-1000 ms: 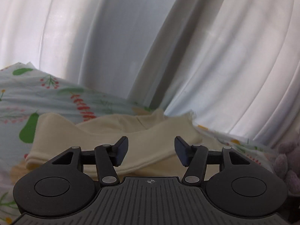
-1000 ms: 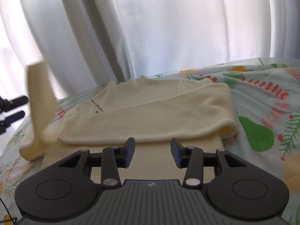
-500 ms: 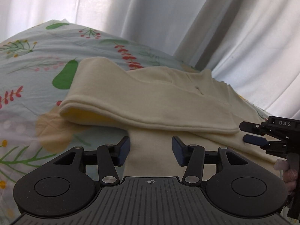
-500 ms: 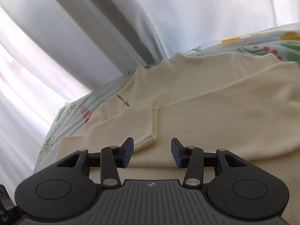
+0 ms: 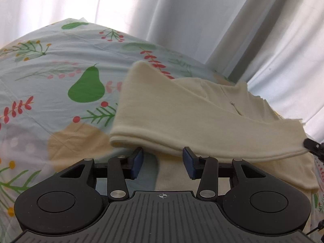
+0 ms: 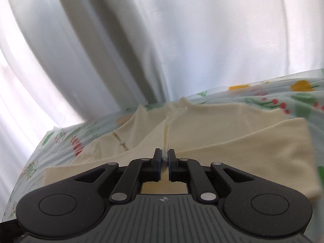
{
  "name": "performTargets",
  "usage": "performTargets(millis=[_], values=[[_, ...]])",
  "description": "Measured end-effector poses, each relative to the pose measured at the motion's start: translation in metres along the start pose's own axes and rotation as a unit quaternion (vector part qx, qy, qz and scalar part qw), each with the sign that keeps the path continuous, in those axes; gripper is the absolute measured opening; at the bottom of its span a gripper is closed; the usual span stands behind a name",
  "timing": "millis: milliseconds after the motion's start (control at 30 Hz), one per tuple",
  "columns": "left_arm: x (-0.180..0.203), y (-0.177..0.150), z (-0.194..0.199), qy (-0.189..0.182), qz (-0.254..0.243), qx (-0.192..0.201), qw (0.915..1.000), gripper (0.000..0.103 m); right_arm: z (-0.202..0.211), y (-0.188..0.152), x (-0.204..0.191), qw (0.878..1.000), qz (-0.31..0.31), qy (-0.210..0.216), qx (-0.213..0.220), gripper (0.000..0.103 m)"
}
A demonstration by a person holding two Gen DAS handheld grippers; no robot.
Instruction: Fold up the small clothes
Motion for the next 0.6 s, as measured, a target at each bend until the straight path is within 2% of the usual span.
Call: performTargets(millis=[100, 233, 267, 300, 367, 467, 567, 600], values=[[0.007, 0.001, -0.005, -0.002, -0.01, -0.002, 0.9999, 0.047, 0.009, -0.001, 0.035, 0.998, 0.004, -0.056, -0.006, 0.006], [0.015, 0.0, -0.009, 0.009, -0.028, -0.002, 0.9996, 0.047, 0.005, -0.01, 0.075, 0.996, -0.058, -0.045, -0.06, 0.01], [0.015, 0.0, -0.009, 0.01, -0.031, -0.003, 0.9995, 0.047, 0.004, -0.011, 0.08, 0.994, -0.073, -0.04, -0.065, 0.017], [0.016, -0.001, -0.009, 0.011, -0.032, -0.003, 0.9994, 0.047, 0.003, -0.012, 0.084, 0.993, -0.088, -0.036, -0.063, 0.03], [0.016, 0.0, -0.009, 0.012, -0.034, -0.005, 0.9993, 0.047, -0.002, -0.012, 0.086, 0.992, -0.108, -0.022, -0.058, 0.037], [0.016, 0.001, -0.009, 0.012, -0.033, -0.008, 0.9993, 0.047, -0.018, -0.017, 0.077, 0.992, -0.105, -0.005, -0.063, 0.036], [0.016, 0.001, -0.008, 0.012, -0.034, -0.01, 0.9993, 0.047, -0.022, -0.017, 0.057, 0.997, -0.049, -0.021, -0.059, 0.006], [0.016, 0.002, -0.007, 0.011, -0.034, -0.01, 0.9993, 0.048, -0.018, -0.015, 0.053, 0.998, -0.036, -0.027, -0.045, 0.006]])
Point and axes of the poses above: each gripper's, at about its wrist camera, not at the fingertips, and z roughly against the way its jaws point, x to its right, y to its top, the point moved 3 cm from there along -z, roughly the way its jaws point, and after that the axes turned 1 degree about x, right-handed, at the moved point
